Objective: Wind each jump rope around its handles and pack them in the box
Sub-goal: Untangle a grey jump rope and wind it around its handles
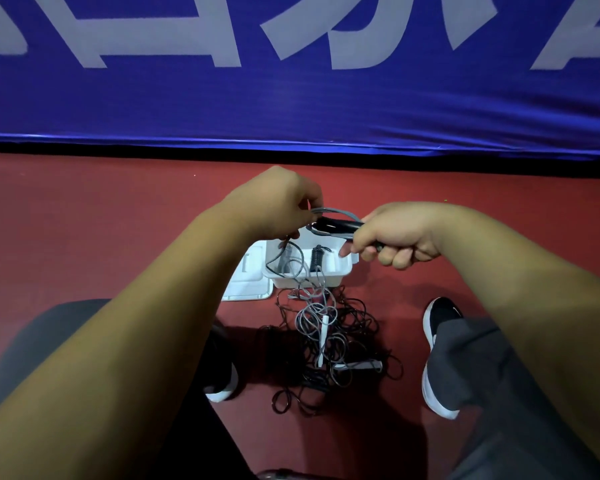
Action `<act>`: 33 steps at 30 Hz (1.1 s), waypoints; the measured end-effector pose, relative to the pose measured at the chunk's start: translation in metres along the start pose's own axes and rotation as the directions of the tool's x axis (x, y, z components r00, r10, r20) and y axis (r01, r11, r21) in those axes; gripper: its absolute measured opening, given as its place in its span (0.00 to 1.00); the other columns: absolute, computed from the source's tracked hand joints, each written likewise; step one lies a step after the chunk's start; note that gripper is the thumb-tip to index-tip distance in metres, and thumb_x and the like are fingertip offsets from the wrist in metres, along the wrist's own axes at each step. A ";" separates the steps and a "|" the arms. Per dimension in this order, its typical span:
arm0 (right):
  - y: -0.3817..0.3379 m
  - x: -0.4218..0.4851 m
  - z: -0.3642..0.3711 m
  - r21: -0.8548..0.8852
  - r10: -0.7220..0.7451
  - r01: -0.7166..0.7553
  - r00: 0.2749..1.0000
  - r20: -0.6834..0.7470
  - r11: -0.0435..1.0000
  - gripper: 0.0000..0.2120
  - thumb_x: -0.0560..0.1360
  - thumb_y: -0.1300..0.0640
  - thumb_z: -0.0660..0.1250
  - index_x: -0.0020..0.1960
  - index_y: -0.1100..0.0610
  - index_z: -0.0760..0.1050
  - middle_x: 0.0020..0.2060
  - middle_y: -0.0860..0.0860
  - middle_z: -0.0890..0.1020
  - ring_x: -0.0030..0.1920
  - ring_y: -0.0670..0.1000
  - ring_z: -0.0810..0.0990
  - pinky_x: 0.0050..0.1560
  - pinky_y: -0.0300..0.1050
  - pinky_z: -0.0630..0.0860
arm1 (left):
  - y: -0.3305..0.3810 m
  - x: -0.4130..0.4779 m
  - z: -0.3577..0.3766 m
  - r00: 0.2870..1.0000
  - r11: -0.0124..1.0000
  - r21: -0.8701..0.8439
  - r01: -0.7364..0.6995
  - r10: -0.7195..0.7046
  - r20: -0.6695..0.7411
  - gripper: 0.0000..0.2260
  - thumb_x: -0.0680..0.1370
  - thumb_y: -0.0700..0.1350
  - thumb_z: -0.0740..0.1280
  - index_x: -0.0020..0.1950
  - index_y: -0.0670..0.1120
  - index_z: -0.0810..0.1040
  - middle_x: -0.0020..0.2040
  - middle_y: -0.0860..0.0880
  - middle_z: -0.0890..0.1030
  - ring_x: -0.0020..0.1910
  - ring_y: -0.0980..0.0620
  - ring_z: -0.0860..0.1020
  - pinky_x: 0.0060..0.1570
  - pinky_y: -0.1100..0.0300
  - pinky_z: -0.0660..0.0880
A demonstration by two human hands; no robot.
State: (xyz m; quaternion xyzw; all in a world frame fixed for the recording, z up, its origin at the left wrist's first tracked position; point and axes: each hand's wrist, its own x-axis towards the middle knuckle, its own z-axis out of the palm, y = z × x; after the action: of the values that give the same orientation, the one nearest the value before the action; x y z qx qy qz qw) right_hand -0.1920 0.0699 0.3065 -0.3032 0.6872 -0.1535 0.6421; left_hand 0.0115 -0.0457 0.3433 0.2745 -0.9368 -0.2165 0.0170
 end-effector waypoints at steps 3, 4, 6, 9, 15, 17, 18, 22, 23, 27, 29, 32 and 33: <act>0.000 0.006 -0.002 0.051 -0.027 0.031 0.997 -0.070 0.998 0.12 0.81 0.61 0.67 0.63 0.61 0.79 0.31 0.49 0.71 0.27 0.45 0.55 0.21 0.34 0.54 | 0.000 0.002 0.002 0.995 0.992 0.115 -0.052 0.060 -0.075 0.06 0.79 0.44 0.68 0.51 0.53 0.84 0.39 0.54 0.83 0.33 0.57 0.83 0.38 0.53 0.81; -0.001 0.008 -0.001 0.078 -0.039 0.047 0.994 -0.097 0.996 0.10 0.81 0.61 0.67 0.61 0.60 0.78 0.31 0.49 0.71 0.27 0.45 0.56 0.22 0.34 0.54 | 0.001 0.003 0.003 0.990 0.986 0.151 -0.076 0.093 -0.109 0.07 0.78 0.45 0.66 0.51 0.53 0.84 0.39 0.53 0.83 0.35 0.53 0.82 0.39 0.51 0.80; -0.001 0.010 -0.002 0.137 -0.058 0.079 0.986 -0.154 0.987 0.09 0.81 0.61 0.67 0.61 0.59 0.77 0.30 0.49 0.72 0.27 0.45 0.56 0.22 0.34 0.54 | 0.007 0.002 0.006 0.968 0.976 0.178 -0.129 0.163 -0.192 0.09 0.77 0.46 0.64 0.52 0.50 0.83 0.41 0.52 0.81 0.38 0.50 0.79 0.39 0.49 0.78; -0.003 0.011 -0.005 0.211 -0.106 0.159 0.964 -0.243 0.965 0.12 0.80 0.61 0.67 0.63 0.59 0.77 0.30 0.50 0.73 0.26 0.45 0.58 0.22 0.34 0.54 | 0.015 0.000 0.009 0.976 0.994 -0.052 -0.095 0.082 -0.202 0.05 0.82 0.43 0.64 0.54 0.49 0.79 0.42 0.51 0.82 0.30 0.55 0.83 0.34 0.51 0.81; -0.004 0.004 -0.013 0.265 -0.167 0.253 0.936 -0.308 0.930 0.12 0.79 0.63 0.65 0.63 0.58 0.77 0.31 0.50 0.73 0.26 0.45 0.59 0.22 0.35 0.54 | 0.008 0.001 0.013 0.970 0.864 -0.478 0.160 -0.049 0.237 0.11 0.79 0.33 0.72 0.59 0.39 0.74 0.48 0.38 0.81 0.44 0.44 0.88 0.48 0.45 0.86; -0.002 0.003 -0.016 0.259 -0.179 0.263 0.935 -0.307 0.929 0.13 0.80 0.64 0.65 0.64 0.58 0.77 0.31 0.50 0.73 0.26 0.45 0.60 0.22 0.35 0.54 | 0.004 0.000 0.013 0.951 0.851 -0.481 0.209 -0.063 0.302 0.14 0.77 0.31 0.74 0.60 0.38 0.75 0.50 0.35 0.82 0.43 0.45 0.87 0.49 0.45 0.86; -0.002 0.002 -0.017 0.260 -0.190 0.270 0.936 -0.296 0.927 0.14 0.80 0.64 0.66 0.65 0.59 0.78 0.31 0.50 0.73 0.26 0.45 0.60 0.22 0.35 0.54 | 0.004 0.000 0.014 0.950 0.862 -0.457 0.218 -0.082 0.300 0.14 0.77 0.31 0.74 0.60 0.38 0.77 0.48 0.36 0.82 0.42 0.46 0.87 0.47 0.47 0.86; -0.006 -0.004 -0.014 0.318 -0.278 0.346 0.930 -0.239 0.883 0.14 0.80 0.62 0.69 0.65 0.58 0.79 0.33 0.49 0.72 0.28 0.44 0.57 0.22 0.35 0.52 | 0.004 0.004 0.018 0.970 0.921 -0.326 0.214 -0.162 0.179 0.09 0.79 0.35 0.68 0.57 0.43 0.83 0.43 0.44 0.84 0.36 0.50 0.86 0.39 0.55 0.85; -0.008 -0.006 -0.013 0.342 -0.305 0.365 0.927 -0.219 0.866 0.12 0.81 0.57 0.70 0.64 0.57 0.79 0.34 0.48 0.71 0.27 0.43 0.56 0.21 0.35 0.51 | 0.003 0.006 0.018 0.972 0.914 -0.344 0.216 -0.170 0.160 0.08 0.80 0.36 0.68 0.57 0.44 0.84 0.44 0.43 0.85 0.36 0.49 0.86 0.39 0.56 0.85; -0.014 -0.013 -0.016 0.458 -0.308 0.371 0.928 -0.208 0.808 0.29 0.77 0.28 0.67 0.60 0.53 0.79 0.33 0.47 0.69 0.27 0.43 0.53 0.22 0.36 0.49 | 0.003 0.006 0.010 0.980 0.831 -0.522 0.192 -0.135 0.144 0.03 0.82 0.40 0.71 0.54 0.42 0.83 0.47 0.40 0.87 0.41 0.48 0.87 0.46 0.54 0.85; -0.014 -0.013 -0.016 0.498 -0.301 0.379 0.925 -0.232 0.780 0.29 0.78 0.28 0.63 0.59 0.53 0.79 0.33 0.47 0.70 0.26 0.43 0.53 0.23 0.36 0.48 | 0.005 0.005 0.005 0.983 0.781 -0.598 0.178 -0.109 0.150 0.03 0.80 0.39 0.74 0.52 0.41 0.83 0.45 0.40 0.87 0.41 0.50 0.87 0.46 0.55 0.85; -0.014 -0.012 -0.013 0.532 -0.292 0.387 0.921 -0.256 0.754 0.21 0.82 0.36 0.63 0.57 0.54 0.76 0.32 0.47 0.70 0.26 0.43 0.54 0.21 0.35 0.50 | 0.005 0.004 0.000 0.991 0.848 -0.514 0.129 -0.091 0.100 0.04 0.76 0.41 0.78 0.49 0.44 0.85 0.40 0.44 0.86 0.36 0.54 0.84 0.39 0.61 0.81; -0.015 -0.012 -0.012 0.542 -0.291 0.386 0.922 -0.255 0.746 0.19 0.82 0.38 0.64 0.56 0.54 0.74 0.32 0.47 0.70 0.25 0.43 0.55 0.20 0.35 0.50 | 0.003 0.004 -0.001 0.993 0.883 -0.456 0.108 -0.078 0.085 0.05 0.76 0.44 0.79 0.48 0.46 0.86 0.39 0.46 0.86 0.35 0.55 0.83 0.38 0.63 0.78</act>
State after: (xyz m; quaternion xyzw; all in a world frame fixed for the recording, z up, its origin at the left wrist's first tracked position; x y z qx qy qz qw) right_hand -0.2006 0.0637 0.3261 -0.1989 0.5874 -0.4936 0.6097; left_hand 0.0066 -0.0454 0.3451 0.3000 -0.8447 -0.4413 0.0409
